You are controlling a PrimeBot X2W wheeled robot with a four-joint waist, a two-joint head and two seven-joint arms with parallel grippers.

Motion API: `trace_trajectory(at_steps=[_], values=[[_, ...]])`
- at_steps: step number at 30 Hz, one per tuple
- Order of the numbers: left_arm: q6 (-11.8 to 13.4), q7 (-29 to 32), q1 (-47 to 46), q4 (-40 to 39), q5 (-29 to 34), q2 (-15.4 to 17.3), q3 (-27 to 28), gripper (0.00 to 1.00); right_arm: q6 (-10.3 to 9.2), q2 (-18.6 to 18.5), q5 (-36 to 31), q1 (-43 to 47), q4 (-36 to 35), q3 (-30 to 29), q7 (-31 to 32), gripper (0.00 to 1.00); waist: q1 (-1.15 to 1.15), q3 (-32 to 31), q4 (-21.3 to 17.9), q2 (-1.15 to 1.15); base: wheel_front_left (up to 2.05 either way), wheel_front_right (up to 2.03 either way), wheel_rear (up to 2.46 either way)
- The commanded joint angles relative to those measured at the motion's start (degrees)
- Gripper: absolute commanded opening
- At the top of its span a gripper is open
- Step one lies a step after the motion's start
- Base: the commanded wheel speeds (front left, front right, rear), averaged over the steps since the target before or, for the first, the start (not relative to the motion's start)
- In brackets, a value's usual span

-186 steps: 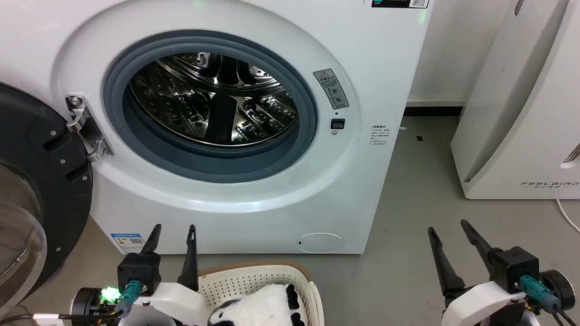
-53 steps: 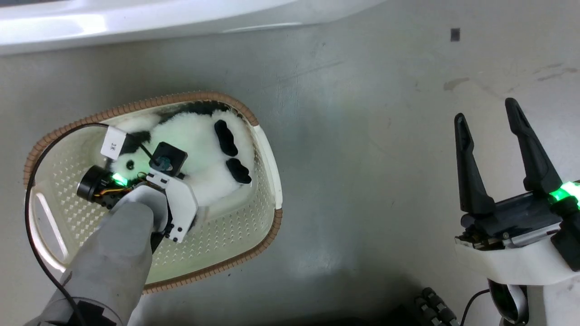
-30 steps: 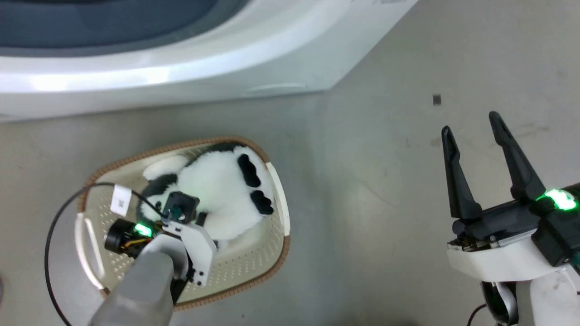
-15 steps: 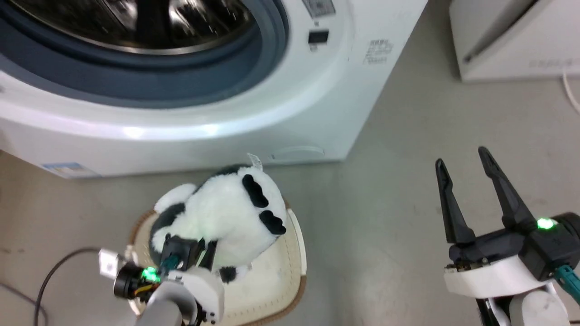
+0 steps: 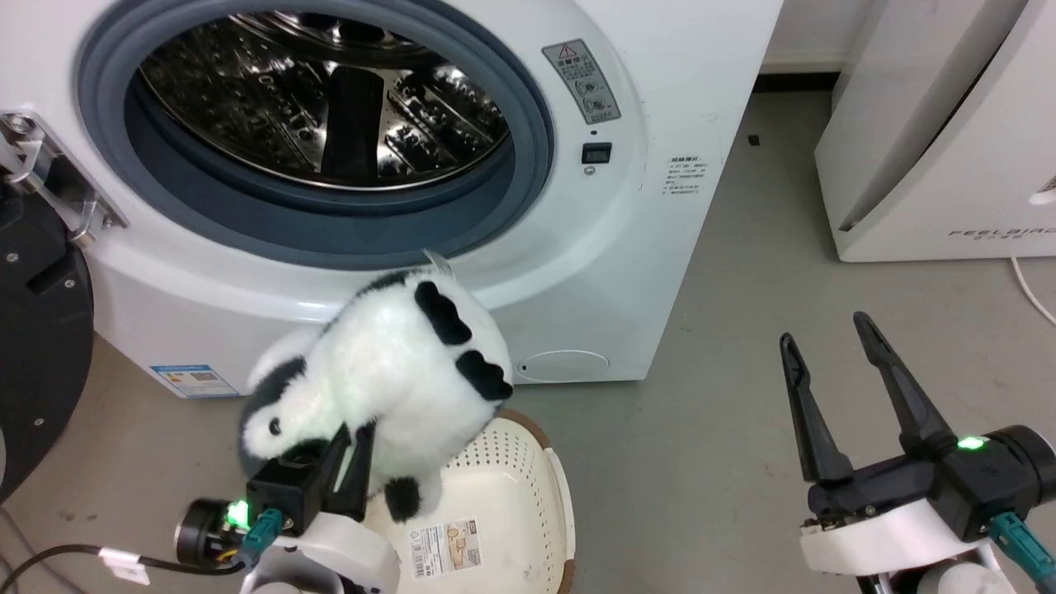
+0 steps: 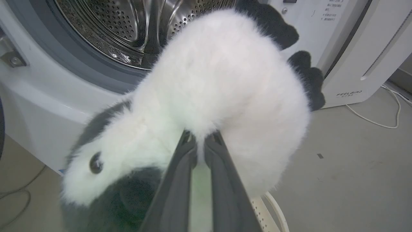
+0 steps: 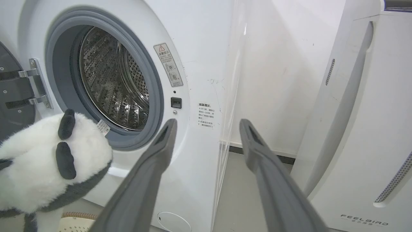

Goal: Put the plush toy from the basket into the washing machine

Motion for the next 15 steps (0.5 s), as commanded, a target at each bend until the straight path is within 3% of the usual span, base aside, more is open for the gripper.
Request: trace_trajectory(at_steps=[1,9,15], values=[[-0.21,-0.33,0.42,-1.84,0.80,-0.14,0.61,0.00,-0.05,0.05,-0.14,0.72,-0.11,0.10,-0.25,1.00,0.01,-0.40,-0.14,0.00,0.00,0.00,0.00],[-0.62,-0.33,-1.34,-12.39,5.63,2.17,2.58,0.00,-0.05,0.05,0.21,0.57,-1.19,0.69,-0.25,1.00,0.01,1.66,-2.04,0.00,0.00,0.00,0.00],[-1.84,-0.17,-6.90,-14.56,5.06,5.14,5.11,0.00,-0.05,0.05,0.56,-0.68,-2.15,1.26,-0.25,1.00,0.01,5.91,-4.42,0.00,0.00,0.00,0.00]])
